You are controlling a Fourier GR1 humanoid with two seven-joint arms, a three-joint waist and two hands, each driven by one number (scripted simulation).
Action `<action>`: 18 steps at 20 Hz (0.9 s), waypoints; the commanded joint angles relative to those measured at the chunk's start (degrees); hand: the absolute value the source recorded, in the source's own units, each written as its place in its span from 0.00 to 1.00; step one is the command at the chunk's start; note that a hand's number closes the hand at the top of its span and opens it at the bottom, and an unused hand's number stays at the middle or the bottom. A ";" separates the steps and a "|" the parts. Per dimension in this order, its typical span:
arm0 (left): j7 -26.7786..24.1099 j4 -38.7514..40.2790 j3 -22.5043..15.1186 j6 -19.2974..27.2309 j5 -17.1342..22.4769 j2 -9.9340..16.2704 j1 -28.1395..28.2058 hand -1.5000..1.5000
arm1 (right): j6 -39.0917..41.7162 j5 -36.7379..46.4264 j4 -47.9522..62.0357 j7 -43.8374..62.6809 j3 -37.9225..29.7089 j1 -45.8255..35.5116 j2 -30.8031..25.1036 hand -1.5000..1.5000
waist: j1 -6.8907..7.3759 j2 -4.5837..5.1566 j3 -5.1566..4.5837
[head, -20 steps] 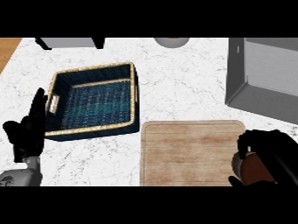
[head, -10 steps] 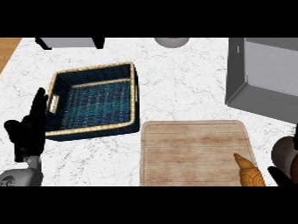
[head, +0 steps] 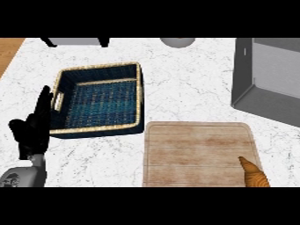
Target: Pick the cupcake from the cutting board and place it in the cardboard box
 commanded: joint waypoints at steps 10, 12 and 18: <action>1.13 3.37 -0.72 -2.51 0.97 -1.84 0.88 0.50 | -7.58 5.70 39.72 -17.50 2.41 -19.83 3.20 1.00 | 1.76 1.06 -0.65; 1.27 5.81 -0.80 -1.16 -0.68 -2.00 -1.14 0.50 | -10.62 8.93 44.74 -19.17 4.65 -22.95 5.09 1.00 | 1.72 1.23 -0.65; 2.86 4.94 -1.16 -0.91 -0.90 -2.68 -2.90 0.50 | -16.45 15.02 63.32 -27.51 4.82 -29.19 3.28 1.00 | 2.44 1.58 -0.59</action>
